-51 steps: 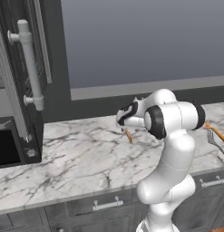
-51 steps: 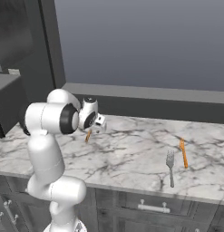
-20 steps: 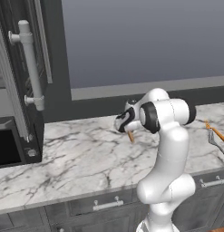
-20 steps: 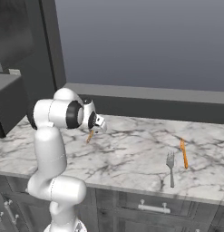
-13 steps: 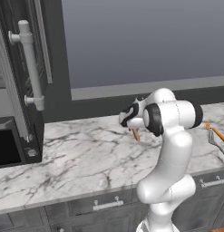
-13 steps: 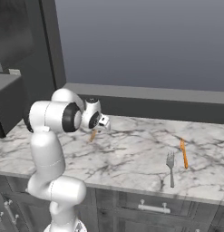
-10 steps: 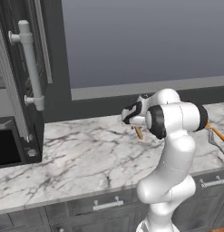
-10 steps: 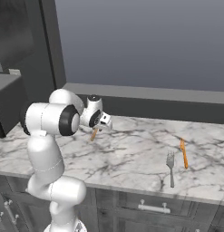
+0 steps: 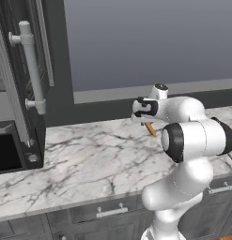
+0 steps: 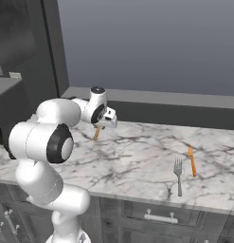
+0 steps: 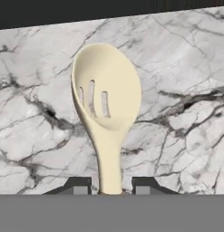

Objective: Organize the utensils by type. Pick up the wooden spoons from the counter and place them in the open cabinet. Then pick up the metallic utensils from the counter and place them in the open drawer.

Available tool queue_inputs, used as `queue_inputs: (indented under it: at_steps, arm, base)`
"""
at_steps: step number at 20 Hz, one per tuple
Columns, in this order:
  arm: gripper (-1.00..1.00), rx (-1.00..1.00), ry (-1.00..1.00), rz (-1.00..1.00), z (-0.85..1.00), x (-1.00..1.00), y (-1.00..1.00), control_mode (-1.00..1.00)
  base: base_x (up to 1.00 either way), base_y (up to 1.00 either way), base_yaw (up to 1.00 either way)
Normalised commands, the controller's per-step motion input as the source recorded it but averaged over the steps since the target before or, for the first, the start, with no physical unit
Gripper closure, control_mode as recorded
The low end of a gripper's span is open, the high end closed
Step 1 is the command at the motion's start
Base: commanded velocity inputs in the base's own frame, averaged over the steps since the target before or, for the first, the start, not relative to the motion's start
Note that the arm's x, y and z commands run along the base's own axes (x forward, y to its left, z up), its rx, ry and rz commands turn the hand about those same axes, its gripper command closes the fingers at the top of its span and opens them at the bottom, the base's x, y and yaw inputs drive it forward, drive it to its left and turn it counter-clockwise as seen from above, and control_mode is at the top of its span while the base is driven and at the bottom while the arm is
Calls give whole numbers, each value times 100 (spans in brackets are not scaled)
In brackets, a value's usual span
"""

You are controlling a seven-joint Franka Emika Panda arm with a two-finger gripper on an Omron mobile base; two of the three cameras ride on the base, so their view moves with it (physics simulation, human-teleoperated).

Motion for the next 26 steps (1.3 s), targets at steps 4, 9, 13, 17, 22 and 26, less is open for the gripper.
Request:
queue_inputs:
  at_steps: [4,9,13,17,22,26]
  arm:
    - [100,0,0,4,64,-45,0,-100]
    - [100,0,-3,1,55,-45,0,-100]
    - [100,-2,-6,0,47,-35,0,-100]
    - [100,-3,0,0,24,-30,0,-100]
    - [100,-1,1,0,0,-3,0,-100]
    - [100,0,0,0,0,0,0,-100]
  base:
    - [0,0,0]
    - [0,0,0]
    - [0,0,0]
    - [0,0,0]
    - [0,0,0]
    - [0,0,0]
